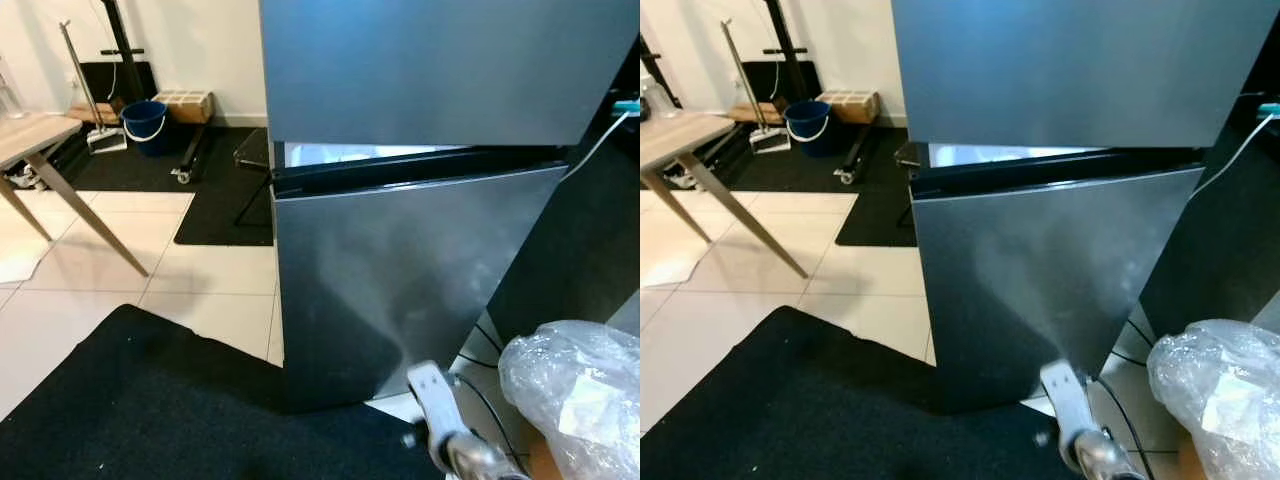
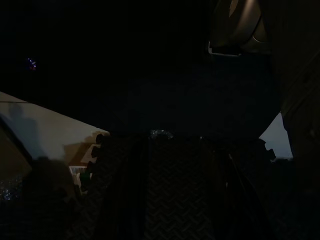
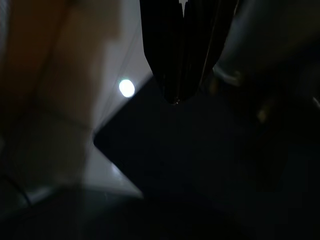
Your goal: Restocking fridge
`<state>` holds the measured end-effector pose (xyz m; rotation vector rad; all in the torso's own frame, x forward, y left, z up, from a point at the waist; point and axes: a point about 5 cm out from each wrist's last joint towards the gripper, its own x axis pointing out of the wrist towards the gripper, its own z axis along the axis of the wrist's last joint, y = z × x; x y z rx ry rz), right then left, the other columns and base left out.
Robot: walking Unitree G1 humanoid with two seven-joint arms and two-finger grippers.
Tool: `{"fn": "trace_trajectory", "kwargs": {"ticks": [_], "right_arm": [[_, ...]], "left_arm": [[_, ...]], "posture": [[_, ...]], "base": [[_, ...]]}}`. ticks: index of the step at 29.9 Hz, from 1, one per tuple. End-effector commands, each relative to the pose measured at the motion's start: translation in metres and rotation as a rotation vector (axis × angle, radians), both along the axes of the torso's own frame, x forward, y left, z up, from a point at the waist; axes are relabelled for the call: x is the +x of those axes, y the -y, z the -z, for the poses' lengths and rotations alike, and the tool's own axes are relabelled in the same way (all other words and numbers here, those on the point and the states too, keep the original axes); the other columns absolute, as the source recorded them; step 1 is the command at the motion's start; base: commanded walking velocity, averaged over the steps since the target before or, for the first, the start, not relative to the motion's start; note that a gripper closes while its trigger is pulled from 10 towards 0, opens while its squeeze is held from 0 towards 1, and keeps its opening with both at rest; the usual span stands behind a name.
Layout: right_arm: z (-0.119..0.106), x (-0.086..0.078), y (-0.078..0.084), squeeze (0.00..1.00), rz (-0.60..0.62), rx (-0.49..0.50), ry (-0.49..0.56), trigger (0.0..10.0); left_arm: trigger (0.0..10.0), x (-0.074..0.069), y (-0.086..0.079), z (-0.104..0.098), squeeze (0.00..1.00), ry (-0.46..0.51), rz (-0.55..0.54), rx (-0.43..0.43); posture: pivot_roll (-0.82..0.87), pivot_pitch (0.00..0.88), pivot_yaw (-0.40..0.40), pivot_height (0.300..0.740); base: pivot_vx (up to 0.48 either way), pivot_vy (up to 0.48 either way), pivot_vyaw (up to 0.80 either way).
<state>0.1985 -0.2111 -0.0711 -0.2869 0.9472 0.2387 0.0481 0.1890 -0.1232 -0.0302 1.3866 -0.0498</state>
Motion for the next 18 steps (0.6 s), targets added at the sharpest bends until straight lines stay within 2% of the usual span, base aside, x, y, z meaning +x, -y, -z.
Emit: {"fn": "trace_trajectory", "kwargs": {"ticks": [1, 4, 8, 12, 18], "right_arm": [[0.012, -0.024, 0.005, 0.00, -0.002, -0.040, -0.091, 10.0], [0.022, -0.051, 0.011, 0.00, 0.014, -0.059, -0.173, 10.0], [0.027, -0.067, 0.014, 0.00, 0.030, -0.063, -0.218, 10.0], [0.028, -0.072, 0.016, 0.00, 0.015, -0.077, -0.234, 10.0], [0.028, -0.069, 0.014, 0.00, 0.003, -0.080, -0.225, 10.0]], "left_arm": [[10.0, 0.010, 0.003, -0.001, 0.00, 0.032, -0.006, -0.017], [10.0, 0.012, 0.003, -0.001, 0.00, 0.038, -0.039, -0.022], [10.0, 0.013, 0.002, -0.002, 0.00, 0.039, -0.037, -0.020], [10.0, 0.014, 0.001, -0.002, 0.00, 0.040, -0.037, -0.017], [10.0, 0.015, 0.001, -0.002, 0.00, 0.042, -0.036, -0.022]], "posture": [[-0.05, 0.000, -0.011, 0.740], [-0.05, 0.000, -0.011, 0.740], [-0.05, 0.000, -0.008, 0.740], [-0.05, 0.000, -0.011, 0.740], [-0.05, 0.000, -0.009, 0.740]], "base": [[0.000, 0.000, 0.00], [0.000, 0.000, 0.00], [0.000, 0.000, 0.00], [0.181, 0.000, 0.00], [0.241, 0.000, 0.00]]}}
